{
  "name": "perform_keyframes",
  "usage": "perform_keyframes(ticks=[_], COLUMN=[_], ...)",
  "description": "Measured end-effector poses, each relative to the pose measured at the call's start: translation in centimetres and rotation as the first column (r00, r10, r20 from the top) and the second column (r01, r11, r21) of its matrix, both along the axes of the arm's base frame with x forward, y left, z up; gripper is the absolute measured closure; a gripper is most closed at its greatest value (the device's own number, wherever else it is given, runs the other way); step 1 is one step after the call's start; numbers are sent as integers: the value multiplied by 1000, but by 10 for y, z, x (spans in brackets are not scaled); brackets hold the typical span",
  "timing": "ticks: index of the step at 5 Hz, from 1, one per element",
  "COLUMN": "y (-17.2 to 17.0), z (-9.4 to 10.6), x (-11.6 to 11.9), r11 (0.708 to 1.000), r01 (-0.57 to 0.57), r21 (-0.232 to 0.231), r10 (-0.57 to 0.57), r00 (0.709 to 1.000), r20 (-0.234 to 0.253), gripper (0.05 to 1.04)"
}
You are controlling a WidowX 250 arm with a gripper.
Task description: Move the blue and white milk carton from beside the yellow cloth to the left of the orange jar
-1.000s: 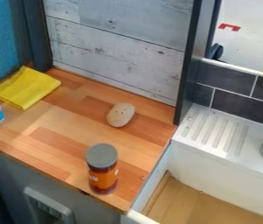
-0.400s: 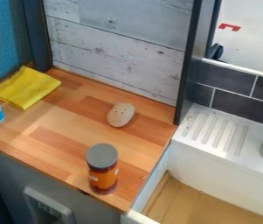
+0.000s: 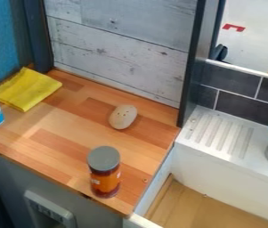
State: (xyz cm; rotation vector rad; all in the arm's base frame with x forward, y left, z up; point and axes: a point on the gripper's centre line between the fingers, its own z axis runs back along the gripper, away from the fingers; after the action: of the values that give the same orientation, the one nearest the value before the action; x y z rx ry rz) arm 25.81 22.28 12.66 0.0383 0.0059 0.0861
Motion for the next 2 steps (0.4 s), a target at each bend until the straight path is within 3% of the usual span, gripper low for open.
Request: perform_keyframes(ticks=[2], y=[2], z=[-13], x=[1], r11=[1000], r01=[-10], r21=[-21], r10=[10], r00=[1000], r20=[-30], gripper=[84])
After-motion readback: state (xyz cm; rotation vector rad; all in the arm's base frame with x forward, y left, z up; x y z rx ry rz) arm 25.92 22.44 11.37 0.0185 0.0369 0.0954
